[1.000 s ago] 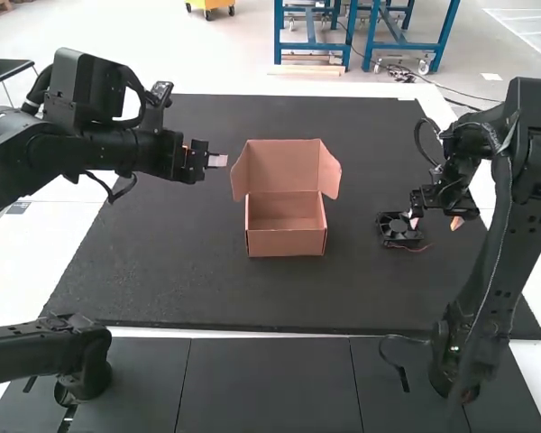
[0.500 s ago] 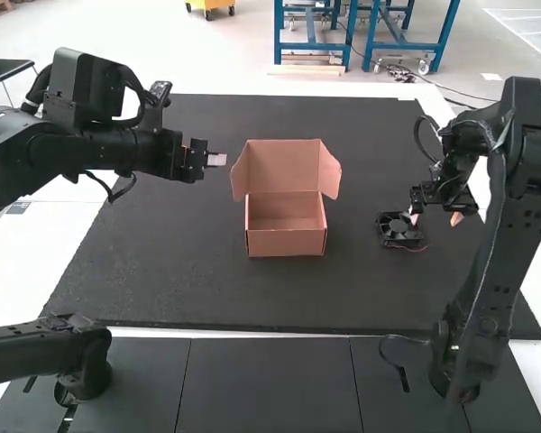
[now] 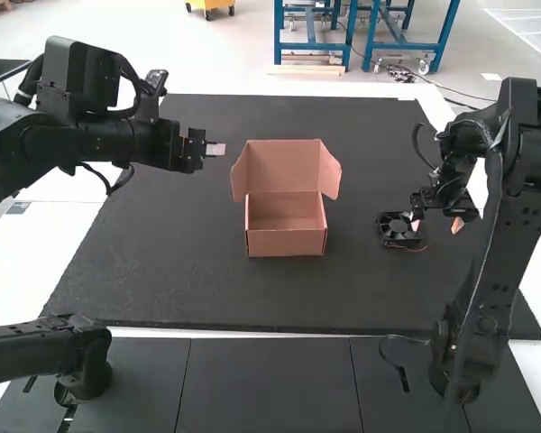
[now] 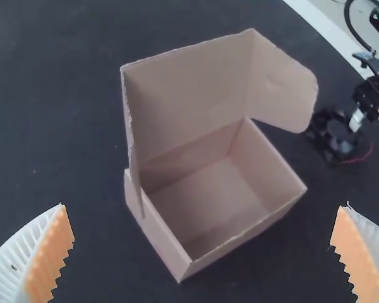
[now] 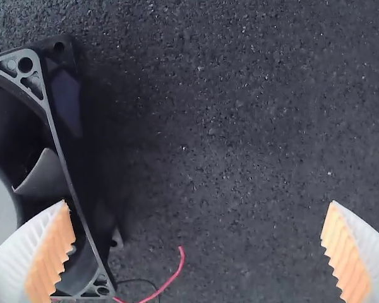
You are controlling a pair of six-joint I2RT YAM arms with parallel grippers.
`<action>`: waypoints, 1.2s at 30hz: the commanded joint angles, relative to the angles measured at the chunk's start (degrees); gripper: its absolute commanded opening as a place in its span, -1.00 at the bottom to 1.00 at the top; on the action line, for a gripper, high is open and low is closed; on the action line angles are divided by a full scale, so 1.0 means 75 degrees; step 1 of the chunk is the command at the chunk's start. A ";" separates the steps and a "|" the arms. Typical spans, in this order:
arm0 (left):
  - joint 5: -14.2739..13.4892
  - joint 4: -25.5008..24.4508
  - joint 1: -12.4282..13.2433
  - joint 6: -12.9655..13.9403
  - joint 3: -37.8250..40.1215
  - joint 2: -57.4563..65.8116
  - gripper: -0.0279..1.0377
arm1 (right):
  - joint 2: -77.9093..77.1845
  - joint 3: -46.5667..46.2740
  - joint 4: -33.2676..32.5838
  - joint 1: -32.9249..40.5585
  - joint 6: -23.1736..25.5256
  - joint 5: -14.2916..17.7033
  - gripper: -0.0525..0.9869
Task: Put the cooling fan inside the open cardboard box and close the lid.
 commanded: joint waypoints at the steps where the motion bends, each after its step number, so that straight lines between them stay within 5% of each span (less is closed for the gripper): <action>1: -0.0048 0.0037 0.0109 -0.0080 0.0268 -0.0010 0.86 | 0.0152 0.0105 -0.0093 0.0003 0.0047 0.0189 0.81; 11: -0.0036 0.0014 0.0155 -0.0092 0.0268 -0.0010 0.86 | 0.0516 0.0152 -0.0187 0.0190 0.0059 0.0153 0.74; 16: -0.0025 -0.0138 0.0155 -0.0069 0.0139 -0.0010 0.86 | 0.0609 0.0281 -0.0280 0.0354 0.0199 -0.0421 0.63; 19: -0.0048 -0.0408 0.0155 0.0025 -0.0025 -0.0010 0.86 | 0.0621 0.0375 -0.0339 0.0401 0.0352 -0.0796 0.33; 27: -0.0048 -0.1404 0.0132 0.0459 -0.0177 0.0025 0.86 | 0.0621 0.0586 -0.0491 0.0343 0.0410 -0.1745 -0.91; 36: -0.0060 -0.1685 0.0144 0.0623 -0.0142 0.0037 0.86 | 0.0609 0.0937 -0.0784 0.0331 0.0586 -0.1968 -0.94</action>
